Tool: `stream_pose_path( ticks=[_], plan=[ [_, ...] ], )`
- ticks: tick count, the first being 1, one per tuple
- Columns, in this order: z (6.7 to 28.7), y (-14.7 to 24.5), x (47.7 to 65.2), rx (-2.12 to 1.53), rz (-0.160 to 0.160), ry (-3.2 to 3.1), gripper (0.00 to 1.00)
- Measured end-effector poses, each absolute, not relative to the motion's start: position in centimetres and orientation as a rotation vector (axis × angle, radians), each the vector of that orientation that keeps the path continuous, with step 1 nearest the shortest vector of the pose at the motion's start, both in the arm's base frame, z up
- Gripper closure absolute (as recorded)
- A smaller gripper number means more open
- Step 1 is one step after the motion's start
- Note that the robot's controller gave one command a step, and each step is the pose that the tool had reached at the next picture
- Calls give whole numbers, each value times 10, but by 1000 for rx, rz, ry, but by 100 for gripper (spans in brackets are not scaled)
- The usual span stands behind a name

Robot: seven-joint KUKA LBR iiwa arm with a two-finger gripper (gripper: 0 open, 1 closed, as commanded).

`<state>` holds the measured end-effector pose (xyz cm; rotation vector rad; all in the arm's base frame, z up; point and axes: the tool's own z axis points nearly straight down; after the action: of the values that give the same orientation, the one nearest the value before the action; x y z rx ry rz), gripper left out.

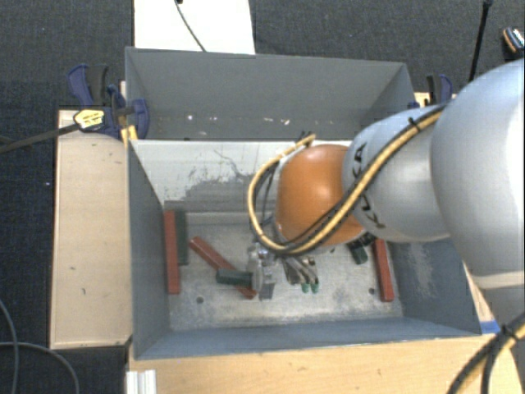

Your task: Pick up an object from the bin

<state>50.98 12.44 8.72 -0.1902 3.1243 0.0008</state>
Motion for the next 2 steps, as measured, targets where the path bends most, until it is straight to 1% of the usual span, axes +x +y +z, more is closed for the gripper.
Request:
stream_pose_path(
  ticks=[1,2],
  plan=[
    [97,132,517,-65,4,3135,100],
    [97,132,517,-57,4,3135,0]
  ],
)
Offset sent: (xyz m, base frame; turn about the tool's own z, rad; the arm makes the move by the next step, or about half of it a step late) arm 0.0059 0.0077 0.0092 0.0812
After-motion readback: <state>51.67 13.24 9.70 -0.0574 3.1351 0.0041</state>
